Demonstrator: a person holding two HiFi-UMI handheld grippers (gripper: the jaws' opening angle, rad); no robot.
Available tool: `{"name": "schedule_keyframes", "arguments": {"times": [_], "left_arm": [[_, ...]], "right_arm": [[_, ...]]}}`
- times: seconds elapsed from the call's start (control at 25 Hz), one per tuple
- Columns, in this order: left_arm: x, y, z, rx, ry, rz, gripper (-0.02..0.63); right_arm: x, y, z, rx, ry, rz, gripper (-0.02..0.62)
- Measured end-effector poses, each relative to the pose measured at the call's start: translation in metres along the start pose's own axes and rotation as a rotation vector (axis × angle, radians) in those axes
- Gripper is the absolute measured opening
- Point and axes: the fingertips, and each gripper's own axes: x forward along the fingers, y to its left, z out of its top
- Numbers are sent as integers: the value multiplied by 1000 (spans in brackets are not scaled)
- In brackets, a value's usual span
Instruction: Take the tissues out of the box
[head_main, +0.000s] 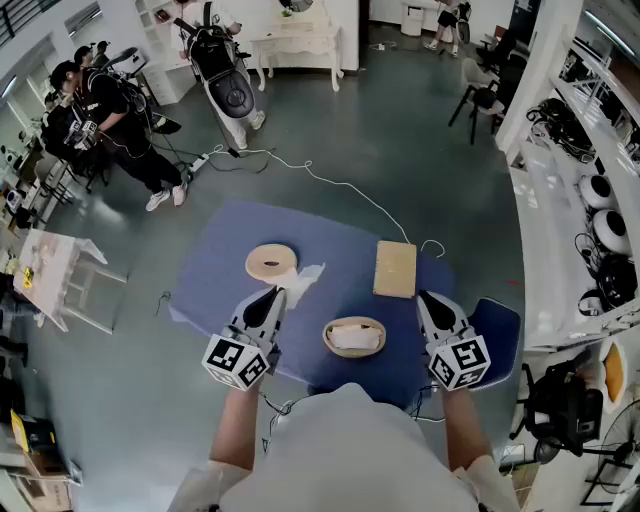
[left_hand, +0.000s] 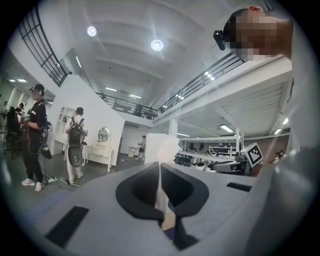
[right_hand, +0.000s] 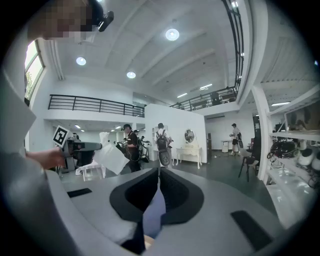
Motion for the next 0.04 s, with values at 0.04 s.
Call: {"name": "schedule_keyframes", "arguments": {"times": [0.04], "left_arm": [[-1, 0, 0, 1, -1, 0, 13]], "right_arm": [[0, 1, 0, 0, -1, 1, 38]]}}
